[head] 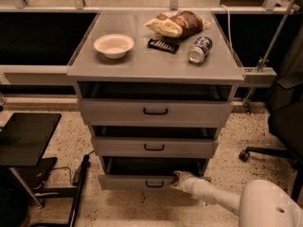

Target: Open bottom drawer

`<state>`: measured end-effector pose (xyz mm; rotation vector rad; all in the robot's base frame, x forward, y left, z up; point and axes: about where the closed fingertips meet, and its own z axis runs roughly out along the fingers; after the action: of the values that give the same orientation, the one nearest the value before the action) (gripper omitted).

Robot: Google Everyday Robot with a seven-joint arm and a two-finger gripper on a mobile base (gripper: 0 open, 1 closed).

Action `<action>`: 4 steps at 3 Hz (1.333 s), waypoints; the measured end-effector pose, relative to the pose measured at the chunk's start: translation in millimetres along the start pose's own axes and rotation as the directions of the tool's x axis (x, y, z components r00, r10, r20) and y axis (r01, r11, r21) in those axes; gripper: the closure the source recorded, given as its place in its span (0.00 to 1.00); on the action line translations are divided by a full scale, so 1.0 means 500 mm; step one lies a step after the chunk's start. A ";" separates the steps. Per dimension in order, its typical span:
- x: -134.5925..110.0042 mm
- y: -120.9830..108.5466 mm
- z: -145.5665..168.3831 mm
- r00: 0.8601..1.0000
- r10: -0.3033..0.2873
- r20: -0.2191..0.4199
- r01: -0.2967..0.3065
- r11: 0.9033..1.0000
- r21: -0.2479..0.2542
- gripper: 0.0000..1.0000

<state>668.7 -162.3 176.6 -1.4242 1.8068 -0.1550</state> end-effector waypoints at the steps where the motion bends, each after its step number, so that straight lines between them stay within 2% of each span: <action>1: 0.006 0.030 -0.008 1.000 -0.011 -0.005 0.011 1.000 -0.004 1.00; 3: -0.005 0.024 -0.015 1.000 -0.011 -0.005 0.011 1.000 -0.004 1.00; 4: -0.001 0.052 -0.027 1.000 -0.010 -0.012 0.010 1.000 0.010 1.00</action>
Offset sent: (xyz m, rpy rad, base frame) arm -0.4974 0.0216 -0.1910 -0.2051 -0.3452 -0.3083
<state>640.3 -157.9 171.6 -1.4283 1.8065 -0.1772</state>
